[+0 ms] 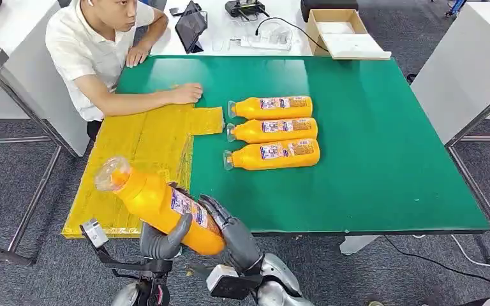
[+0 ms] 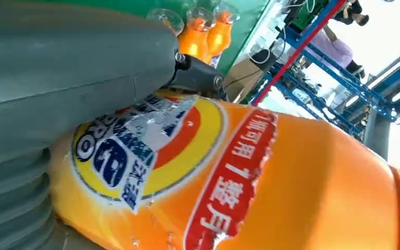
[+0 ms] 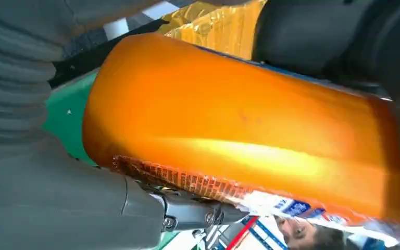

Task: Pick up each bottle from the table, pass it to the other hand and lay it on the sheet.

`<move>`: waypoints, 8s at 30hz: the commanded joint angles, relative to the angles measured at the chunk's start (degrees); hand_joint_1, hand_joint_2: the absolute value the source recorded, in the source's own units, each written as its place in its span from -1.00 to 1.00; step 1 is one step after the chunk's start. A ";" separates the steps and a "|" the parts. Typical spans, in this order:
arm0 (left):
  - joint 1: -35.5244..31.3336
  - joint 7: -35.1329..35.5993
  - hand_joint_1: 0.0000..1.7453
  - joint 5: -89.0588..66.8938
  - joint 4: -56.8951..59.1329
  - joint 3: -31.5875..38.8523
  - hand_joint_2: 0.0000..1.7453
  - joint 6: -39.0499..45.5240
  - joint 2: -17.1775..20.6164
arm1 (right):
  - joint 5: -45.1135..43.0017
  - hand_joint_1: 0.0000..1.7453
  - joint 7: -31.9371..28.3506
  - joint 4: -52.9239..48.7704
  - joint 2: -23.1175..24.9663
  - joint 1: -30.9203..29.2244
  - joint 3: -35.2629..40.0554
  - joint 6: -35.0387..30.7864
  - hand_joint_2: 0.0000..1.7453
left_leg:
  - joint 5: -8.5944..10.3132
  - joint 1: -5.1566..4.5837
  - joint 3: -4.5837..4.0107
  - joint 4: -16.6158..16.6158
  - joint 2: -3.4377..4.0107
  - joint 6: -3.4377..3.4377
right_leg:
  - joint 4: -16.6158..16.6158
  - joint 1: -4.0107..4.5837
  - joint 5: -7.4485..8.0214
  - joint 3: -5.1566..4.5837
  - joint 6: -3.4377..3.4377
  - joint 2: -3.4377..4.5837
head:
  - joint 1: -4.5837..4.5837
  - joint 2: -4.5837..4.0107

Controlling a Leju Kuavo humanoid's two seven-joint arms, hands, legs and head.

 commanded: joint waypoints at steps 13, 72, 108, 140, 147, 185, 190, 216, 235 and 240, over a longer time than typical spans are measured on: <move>-9.40 -3.70 1.00 -22.77 14.56 8.11 1.00 27.41 0.68 | 2.01 -1.00 -3.22 -28.58 -7.16 14.14 -7.62 -10.98 -1.00 | -0.07 0.04 0.17 -0.01 -0.18 -0.10 | 0.01 0.05 -0.14 0.25 -0.11 -0.29 | 0.02 0.00; -36.71 -1.43 -1.00 -75.52 55.93 17.29 -1.00 -6.77 7.95 | -6.49 -1.00 -8.57 -11.14 -0.06 9.04 -12.53 -6.93 -1.00 | 0.16 0.05 0.60 -0.10 0.08 -0.21 | 0.00 0.04 0.13 0.60 -0.28 0.05 | 0.00 0.00; -9.63 -11.20 -1.00 -22.91 -4.53 6.69 1.00 9.75 2.09 | 36.44 -1.00 12.14 12.10 -11.53 -4.26 -22.61 -30.12 1.00 | 0.12 0.00 0.14 -0.04 0.02 -0.17 | 0.00 0.03 0.10 0.17 -0.21 -0.08 | 0.02 0.00; -14.08 -10.42 -1.00 -25.46 2.54 -0.59 1.00 10.18 1.90 | 33.83 -1.00 29.43 43.01 -9.35 -23.11 -22.95 2.19 1.00 | 0.20 0.05 0.35 -0.05 -0.06 -0.19 | -0.08 0.08 0.15 0.34 -0.24 -0.21 | -0.02 -0.02; -14.24 -10.03 -1.00 -25.38 2.84 -0.72 1.00 9.61 1.88 | 34.01 -1.00 30.24 43.10 -9.46 -23.23 -22.36 4.84 1.00 | 0.26 0.10 0.73 -0.11 0.12 -0.29 | -0.25 0.14 0.27 0.64 -0.33 -0.14 | 0.02 0.00; -7.90 -0.75 -1.00 -21.11 6.41 -6.37 1.00 18.46 3.13 | -4.07 1.00 4.20 5.13 -2.95 -3.70 -31.32 0.87 1.00 | -0.20 0.07 0.58 -0.06 0.39 -0.12 | -0.09 0.11 0.00 0.52 -0.11 0.35 | 0.00 0.00; -6.81 1.26 -1.00 -20.98 6.12 -9.30 1.00 15.27 4.58 | -6.52 1.00 3.47 2.29 -2.64 -2.13 -28.51 2.32 1.00 | -0.20 0.04 0.45 -0.07 0.39 -0.13 | -0.11 0.05 -0.02 0.43 -0.08 0.36 | 0.00 -0.02; -10.37 5.13 -1.00 -10.92 10.14 -8.61 1.00 6.55 2.22 | -5.29 1.00 3.15 6.73 0.93 -4.14 -8.78 9.86 1.00 | -0.14 0.06 0.22 -0.03 0.34 -0.10 | -0.10 0.06 0.03 0.22 -0.05 0.35 | 0.02 0.00; -3.90 0.83 1.00 -12.47 3.13 0.87 1.00 3.64 4.72 | -5.09 -1.00 0.68 -11.02 -4.08 8.74 -11.92 1.26 -1.00 | -0.19 0.07 0.29 -0.09 0.17 -0.11 | -0.14 0.07 -0.08 0.31 -0.05 0.16 | 0.00 -0.02; -1.89 0.66 1.00 -21.37 2.29 6.52 1.00 12.18 5.86 | -6.37 -1.00 -0.98 -19.79 -4.12 14.49 -19.30 -5.67 -1.00 | -0.21 0.04 0.15 -0.05 0.24 -0.12 | -0.08 0.04 -0.10 0.15 -0.06 0.24 | 0.00 0.00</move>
